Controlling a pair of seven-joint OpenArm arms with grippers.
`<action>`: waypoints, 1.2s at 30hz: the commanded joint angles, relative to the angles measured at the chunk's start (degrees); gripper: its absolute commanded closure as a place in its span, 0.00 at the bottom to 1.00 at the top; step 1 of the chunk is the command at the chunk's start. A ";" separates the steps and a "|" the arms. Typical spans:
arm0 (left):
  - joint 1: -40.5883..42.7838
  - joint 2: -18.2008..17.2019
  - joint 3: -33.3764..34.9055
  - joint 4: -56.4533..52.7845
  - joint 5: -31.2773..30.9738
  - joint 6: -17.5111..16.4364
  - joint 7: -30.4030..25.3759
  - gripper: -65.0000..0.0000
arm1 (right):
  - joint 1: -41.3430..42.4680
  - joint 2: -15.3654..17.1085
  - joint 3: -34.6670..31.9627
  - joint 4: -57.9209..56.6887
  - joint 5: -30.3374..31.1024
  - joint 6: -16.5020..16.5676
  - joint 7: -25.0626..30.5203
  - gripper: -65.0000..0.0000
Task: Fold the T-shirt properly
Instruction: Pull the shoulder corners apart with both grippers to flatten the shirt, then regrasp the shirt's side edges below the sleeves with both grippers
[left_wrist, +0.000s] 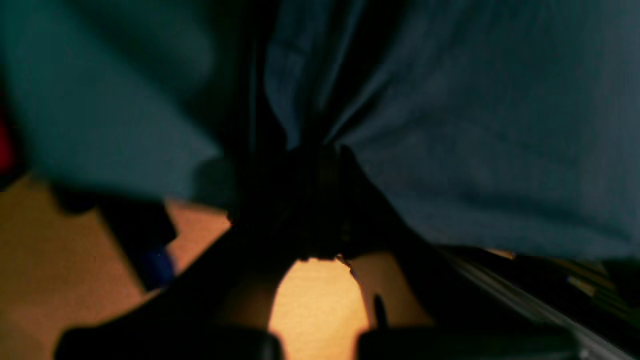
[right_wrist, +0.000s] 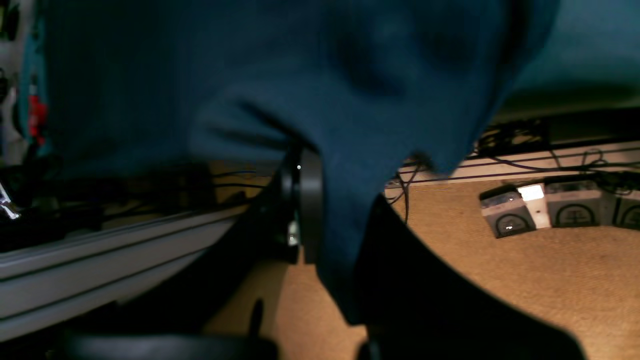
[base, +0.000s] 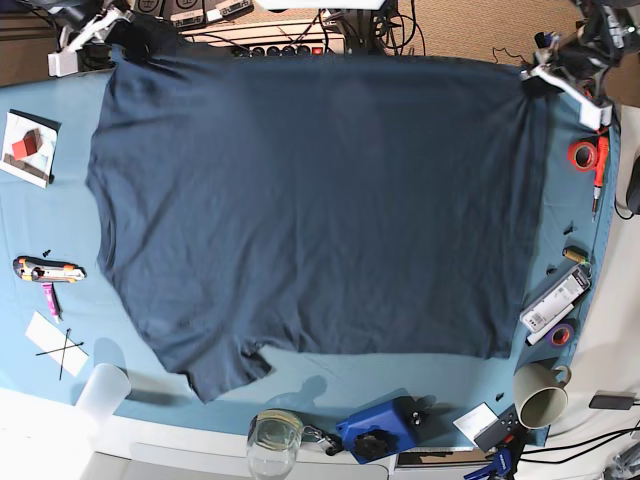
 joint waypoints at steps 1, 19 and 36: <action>1.27 -0.94 -1.42 0.66 -1.57 -0.70 -0.04 1.00 | -0.83 0.79 1.60 1.31 1.68 0.08 0.70 1.00; -0.20 -0.96 -2.23 3.54 -4.00 -2.10 -5.79 1.00 | 5.81 0.83 2.58 2.86 -2.82 0.08 1.66 1.00; -8.96 -5.38 4.57 3.21 5.29 -1.70 -12.44 1.00 | 17.92 2.86 -8.35 2.75 -21.20 0.08 9.38 1.00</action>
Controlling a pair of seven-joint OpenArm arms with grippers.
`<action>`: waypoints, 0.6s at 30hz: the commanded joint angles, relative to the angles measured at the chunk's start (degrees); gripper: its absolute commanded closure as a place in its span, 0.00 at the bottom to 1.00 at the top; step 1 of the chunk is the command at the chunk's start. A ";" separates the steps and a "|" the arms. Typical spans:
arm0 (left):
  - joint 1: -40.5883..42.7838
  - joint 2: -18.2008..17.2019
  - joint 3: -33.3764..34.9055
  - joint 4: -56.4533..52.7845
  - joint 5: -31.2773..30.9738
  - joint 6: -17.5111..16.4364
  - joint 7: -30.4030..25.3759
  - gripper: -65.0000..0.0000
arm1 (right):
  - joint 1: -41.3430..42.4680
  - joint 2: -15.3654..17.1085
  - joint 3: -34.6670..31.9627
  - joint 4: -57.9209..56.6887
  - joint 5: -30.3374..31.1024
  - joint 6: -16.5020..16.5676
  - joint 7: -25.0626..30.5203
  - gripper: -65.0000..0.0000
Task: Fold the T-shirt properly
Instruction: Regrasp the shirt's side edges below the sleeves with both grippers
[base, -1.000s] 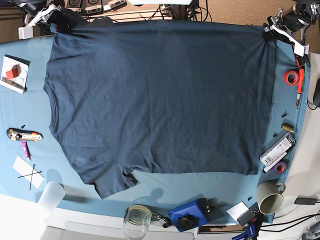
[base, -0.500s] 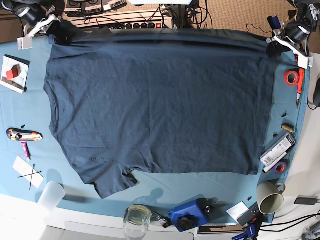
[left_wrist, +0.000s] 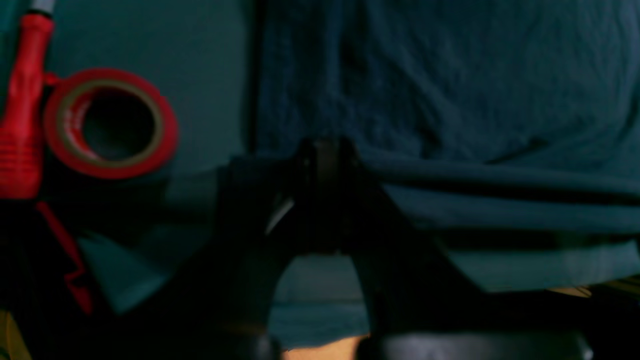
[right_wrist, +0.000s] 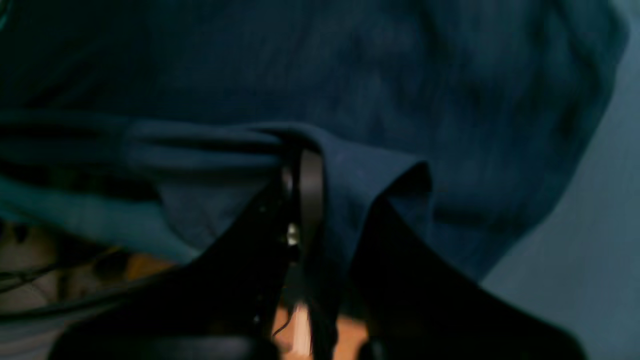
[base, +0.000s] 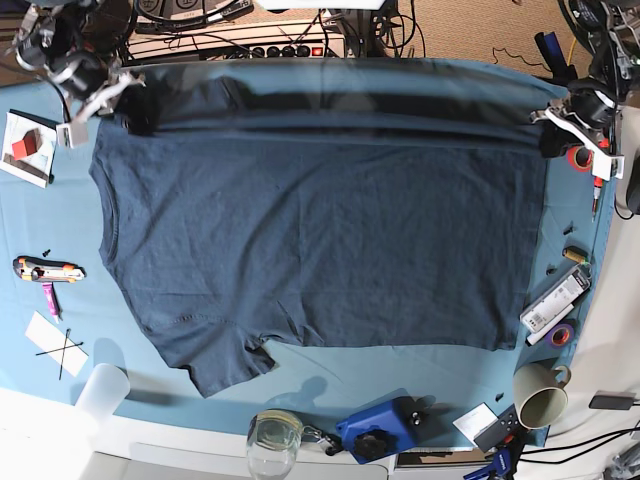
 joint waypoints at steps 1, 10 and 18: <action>-0.83 -1.29 -0.20 0.35 0.15 0.20 -2.78 1.00 | 0.70 1.01 0.11 0.90 -0.52 -0.12 1.73 1.00; -7.82 -2.21 8.17 -2.69 8.70 0.76 -4.22 1.00 | 6.99 1.01 -3.61 -0.85 -10.82 -0.12 6.99 1.00; -12.15 -2.23 9.88 -2.71 15.56 1.75 -4.17 1.00 | 15.04 1.01 -3.63 -9.77 -11.96 -0.12 5.88 1.00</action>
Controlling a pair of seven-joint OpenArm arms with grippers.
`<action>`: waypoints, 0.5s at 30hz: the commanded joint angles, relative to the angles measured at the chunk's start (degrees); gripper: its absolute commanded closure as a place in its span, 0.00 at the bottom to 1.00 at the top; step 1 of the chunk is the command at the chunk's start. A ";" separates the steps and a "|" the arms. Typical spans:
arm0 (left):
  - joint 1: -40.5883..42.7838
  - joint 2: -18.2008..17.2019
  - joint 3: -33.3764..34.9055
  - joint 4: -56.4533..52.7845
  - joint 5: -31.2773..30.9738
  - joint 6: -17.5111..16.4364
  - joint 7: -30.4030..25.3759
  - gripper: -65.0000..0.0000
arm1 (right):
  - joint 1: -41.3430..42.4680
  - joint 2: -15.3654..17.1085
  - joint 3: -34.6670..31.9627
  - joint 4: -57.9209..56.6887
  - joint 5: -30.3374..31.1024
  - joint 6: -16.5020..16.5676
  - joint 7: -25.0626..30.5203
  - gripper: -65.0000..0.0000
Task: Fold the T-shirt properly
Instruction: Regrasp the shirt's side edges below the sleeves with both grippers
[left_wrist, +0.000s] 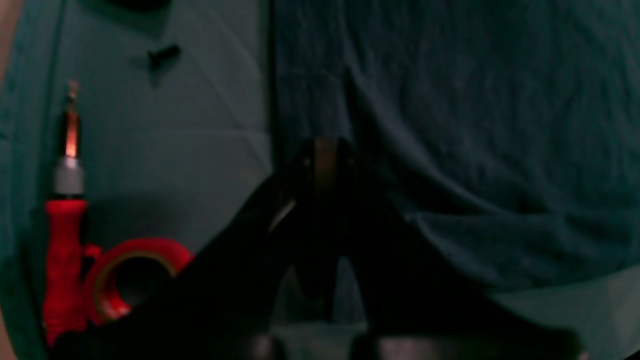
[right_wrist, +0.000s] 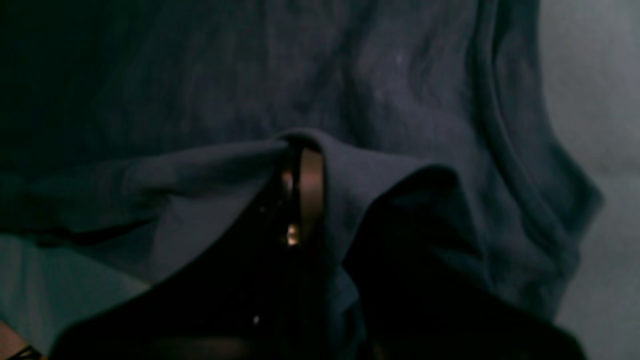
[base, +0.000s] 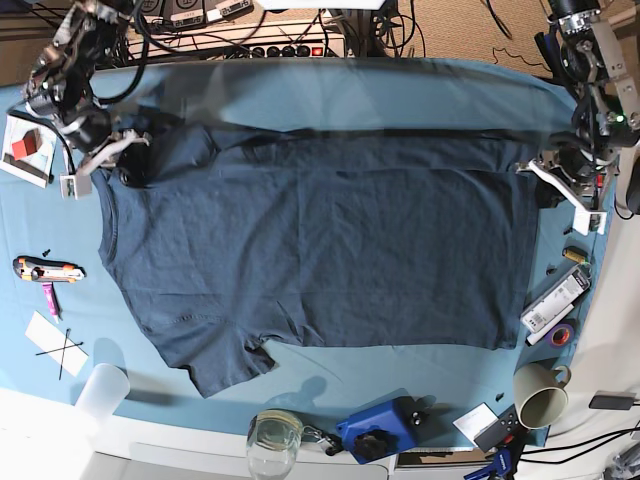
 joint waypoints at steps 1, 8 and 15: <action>-0.09 -0.85 -0.35 0.90 0.59 -0.17 -0.94 1.00 | 0.61 0.96 0.42 0.28 0.81 0.08 1.01 1.00; 0.11 -0.85 -0.35 1.42 -1.95 -0.22 5.42 1.00 | 0.55 0.96 0.42 0.20 0.81 0.08 0.37 1.00; 0.17 -0.85 -0.37 3.96 -2.62 1.20 9.49 0.54 | 0.55 0.96 0.42 0.20 0.79 0.08 -1.11 1.00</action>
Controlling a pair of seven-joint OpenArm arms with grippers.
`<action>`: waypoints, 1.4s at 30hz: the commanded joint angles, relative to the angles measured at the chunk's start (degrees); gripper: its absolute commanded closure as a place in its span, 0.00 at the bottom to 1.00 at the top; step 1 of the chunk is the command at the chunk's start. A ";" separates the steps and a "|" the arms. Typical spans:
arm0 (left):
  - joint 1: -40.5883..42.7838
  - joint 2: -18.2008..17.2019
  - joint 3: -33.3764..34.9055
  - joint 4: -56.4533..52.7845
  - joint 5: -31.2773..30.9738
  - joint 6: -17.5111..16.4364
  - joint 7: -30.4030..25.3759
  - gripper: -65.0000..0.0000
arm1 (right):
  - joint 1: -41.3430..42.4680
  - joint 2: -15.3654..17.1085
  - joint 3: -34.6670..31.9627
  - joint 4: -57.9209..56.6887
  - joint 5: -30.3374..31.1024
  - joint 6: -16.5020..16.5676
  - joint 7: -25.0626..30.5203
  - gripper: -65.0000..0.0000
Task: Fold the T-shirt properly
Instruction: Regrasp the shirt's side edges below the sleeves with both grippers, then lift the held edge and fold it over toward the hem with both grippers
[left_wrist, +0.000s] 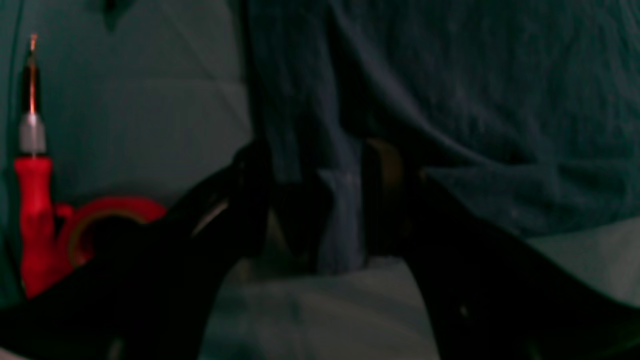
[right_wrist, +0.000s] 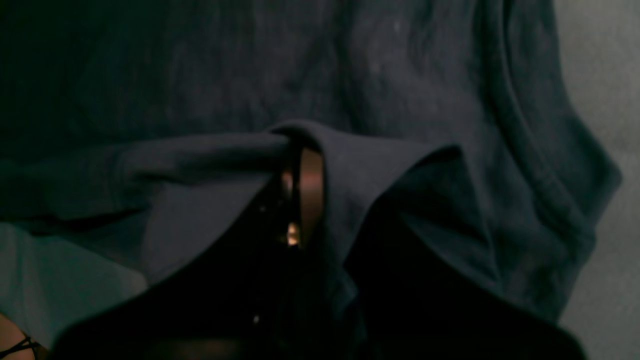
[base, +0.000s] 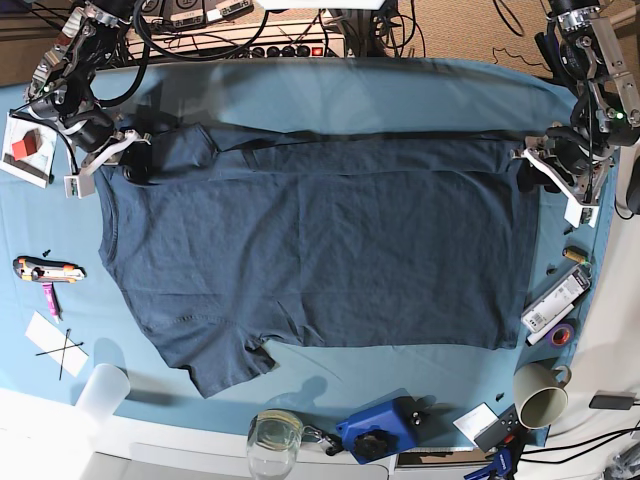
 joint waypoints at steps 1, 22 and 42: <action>-0.42 -0.79 -0.28 1.27 -0.61 0.17 0.11 0.54 | 0.46 0.96 0.37 0.94 1.01 0.10 0.87 1.00; 6.23 -0.44 -6.49 0.90 -13.77 -3.52 2.78 0.54 | 0.33 0.96 0.37 0.94 1.01 0.10 -0.61 1.00; 6.05 4.31 -6.49 0.63 -13.51 -3.50 -0.79 1.00 | 0.35 0.96 0.37 0.94 1.03 0.10 -0.57 1.00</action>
